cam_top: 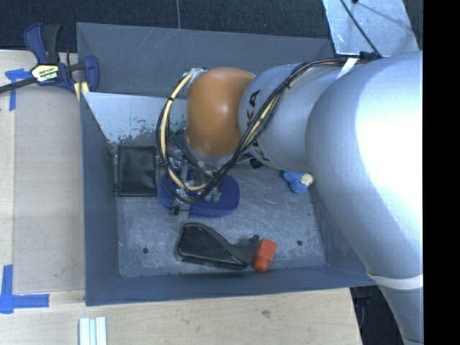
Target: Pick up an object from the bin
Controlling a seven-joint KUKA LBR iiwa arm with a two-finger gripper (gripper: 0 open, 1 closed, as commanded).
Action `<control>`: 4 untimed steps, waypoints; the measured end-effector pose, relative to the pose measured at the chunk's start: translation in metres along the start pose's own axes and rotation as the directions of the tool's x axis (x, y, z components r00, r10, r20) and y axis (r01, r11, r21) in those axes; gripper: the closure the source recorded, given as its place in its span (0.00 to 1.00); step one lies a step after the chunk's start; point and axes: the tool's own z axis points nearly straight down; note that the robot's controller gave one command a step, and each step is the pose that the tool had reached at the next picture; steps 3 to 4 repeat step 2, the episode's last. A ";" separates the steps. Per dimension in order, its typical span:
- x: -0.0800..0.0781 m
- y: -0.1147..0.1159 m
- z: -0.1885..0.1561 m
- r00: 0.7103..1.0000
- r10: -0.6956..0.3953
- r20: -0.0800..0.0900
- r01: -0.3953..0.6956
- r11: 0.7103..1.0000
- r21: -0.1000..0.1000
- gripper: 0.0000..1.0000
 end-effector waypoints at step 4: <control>0.010 -0.008 -0.171 1.000 -0.020 0.007 0.020 1.000 0.001 1.00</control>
Offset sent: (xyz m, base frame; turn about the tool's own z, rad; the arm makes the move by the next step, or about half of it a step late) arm 0.0000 0.0000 0.0000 0.0000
